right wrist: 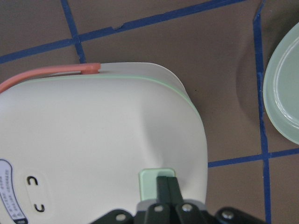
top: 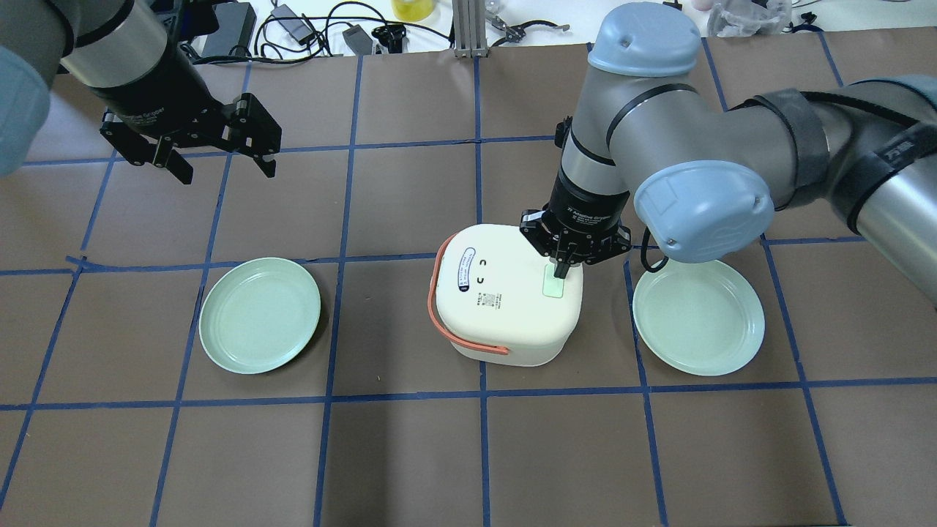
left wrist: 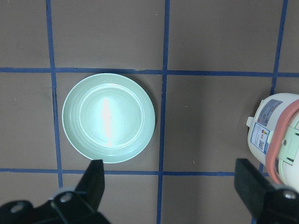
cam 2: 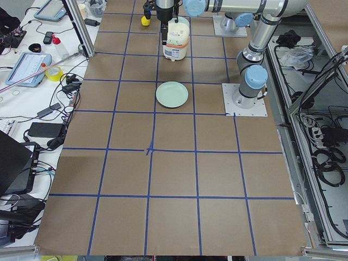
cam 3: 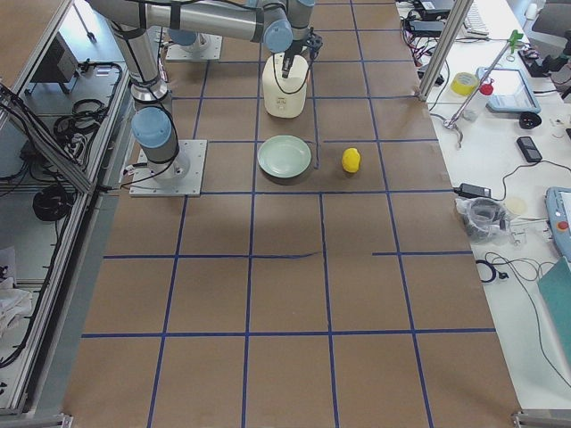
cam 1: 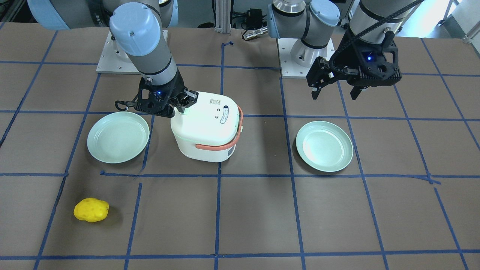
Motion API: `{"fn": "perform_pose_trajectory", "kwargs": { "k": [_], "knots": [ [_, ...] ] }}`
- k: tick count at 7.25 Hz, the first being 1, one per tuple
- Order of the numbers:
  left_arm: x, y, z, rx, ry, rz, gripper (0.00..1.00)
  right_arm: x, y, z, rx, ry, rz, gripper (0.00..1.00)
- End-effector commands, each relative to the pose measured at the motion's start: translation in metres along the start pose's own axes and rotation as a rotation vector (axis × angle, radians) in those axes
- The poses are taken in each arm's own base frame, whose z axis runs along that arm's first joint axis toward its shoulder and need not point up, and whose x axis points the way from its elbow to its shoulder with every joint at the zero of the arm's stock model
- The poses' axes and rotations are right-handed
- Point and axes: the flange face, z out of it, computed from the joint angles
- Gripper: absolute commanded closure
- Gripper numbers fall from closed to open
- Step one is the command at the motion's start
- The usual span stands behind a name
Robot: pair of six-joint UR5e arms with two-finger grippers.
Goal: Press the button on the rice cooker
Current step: 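Press down on the green button with the right gripper fingertips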
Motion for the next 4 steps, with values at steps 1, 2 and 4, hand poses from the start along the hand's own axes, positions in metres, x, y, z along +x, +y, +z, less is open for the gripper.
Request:
{"fn": "perform_pose_trajectory", "kwargs": {
  "k": [1,2,4],
  "knots": [
    [0.0,0.0,0.0,0.0,0.0,0.001,0.0,-0.0001,0.0002,0.0028,-0.005,0.002,0.0,1.0],
    [0.0,0.0,0.0,0.0,0.0,0.001,0.0,-0.0004,-0.0006,0.003,-0.002,0.001,-0.001,1.0],
    [0.0,0.0,0.0,0.0,0.0,0.001,0.0,-0.001,-0.0001,0.0032,-0.002,0.001,-0.002,1.0]
  ]
}}
